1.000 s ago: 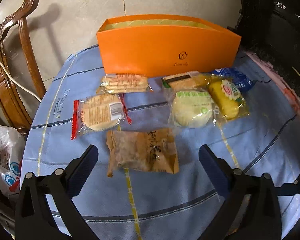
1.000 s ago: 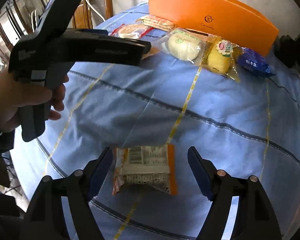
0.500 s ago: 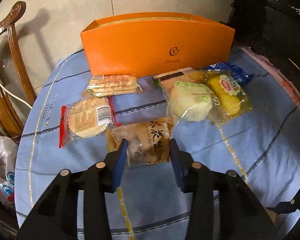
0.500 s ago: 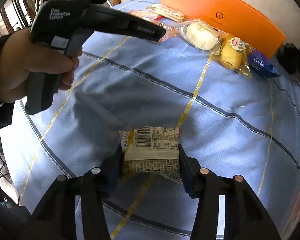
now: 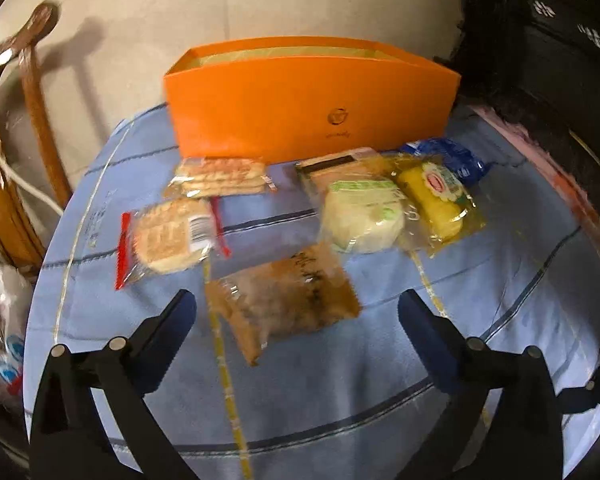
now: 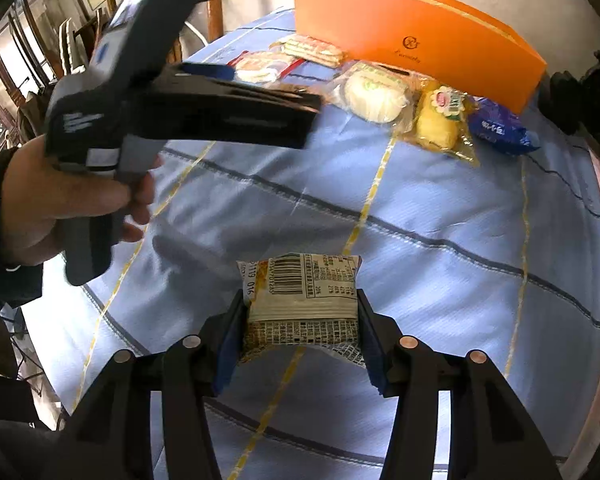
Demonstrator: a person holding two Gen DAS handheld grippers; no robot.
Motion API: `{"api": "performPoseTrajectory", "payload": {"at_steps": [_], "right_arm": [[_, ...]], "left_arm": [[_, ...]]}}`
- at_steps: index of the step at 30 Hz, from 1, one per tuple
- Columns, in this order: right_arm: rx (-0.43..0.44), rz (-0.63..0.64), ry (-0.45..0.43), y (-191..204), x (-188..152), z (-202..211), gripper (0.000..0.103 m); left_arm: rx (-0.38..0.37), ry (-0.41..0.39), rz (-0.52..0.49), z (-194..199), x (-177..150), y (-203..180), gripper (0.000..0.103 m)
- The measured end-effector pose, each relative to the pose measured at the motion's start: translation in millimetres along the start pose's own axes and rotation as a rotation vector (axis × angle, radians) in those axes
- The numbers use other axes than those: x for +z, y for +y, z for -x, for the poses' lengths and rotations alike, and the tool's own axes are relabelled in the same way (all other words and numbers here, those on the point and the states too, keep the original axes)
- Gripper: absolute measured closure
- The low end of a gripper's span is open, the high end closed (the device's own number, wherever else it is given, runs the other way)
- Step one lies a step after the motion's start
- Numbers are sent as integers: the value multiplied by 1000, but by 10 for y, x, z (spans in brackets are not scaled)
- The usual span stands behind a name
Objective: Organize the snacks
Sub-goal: 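Grasp a brown bread bag with the left gripper while the right carries its bag over the box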
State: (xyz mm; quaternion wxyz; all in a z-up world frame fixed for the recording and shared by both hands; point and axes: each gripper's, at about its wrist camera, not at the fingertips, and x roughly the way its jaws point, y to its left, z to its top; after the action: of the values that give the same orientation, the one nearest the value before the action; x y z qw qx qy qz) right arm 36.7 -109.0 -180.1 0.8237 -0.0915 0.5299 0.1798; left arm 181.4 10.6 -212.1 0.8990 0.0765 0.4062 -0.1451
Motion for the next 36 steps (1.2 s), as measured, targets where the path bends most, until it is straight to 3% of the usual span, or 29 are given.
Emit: {"api": "performPoseTrajectory", "payload": {"at_steps": [2, 5, 6, 8, 9, 11, 19, 27, 36], "right_arm": [[0, -1, 6, 41, -17, -41, 51], [-5, -6, 10, 58, -61, -44, 51], [-8, -6, 12, 59, -78, -40, 51], [-13, -7, 19, 51, -99, -42, 51], [-15, -8, 20, 47, -110, -35, 51], [-23, -14, -1, 19, -84, 10, 51], [-37, -107, -174, -312, 495, 539, 51], [-88, -171, -328, -772, 1228, 1086, 51], [-102, -166, -412, -1152, 1907, 1412, 51]], "left_arm": [[43, 22, -39, -165, 0, -58, 4], [80, 58, 1, -414, 53, -4, 4], [68, 64, 13, -474, 77, 23, 28], [68, 57, 10, -547, 135, 25, 40], [61, 56, 11, -549, 151, 16, 51], [36, 35, -13, -498, 167, -29, 56], [-38, -67, 55, 77, 195, 151, 57], [0, -203, 53, 792, 973, 326, 57], [57, -275, 84, 1048, 1608, 254, 56]]}}
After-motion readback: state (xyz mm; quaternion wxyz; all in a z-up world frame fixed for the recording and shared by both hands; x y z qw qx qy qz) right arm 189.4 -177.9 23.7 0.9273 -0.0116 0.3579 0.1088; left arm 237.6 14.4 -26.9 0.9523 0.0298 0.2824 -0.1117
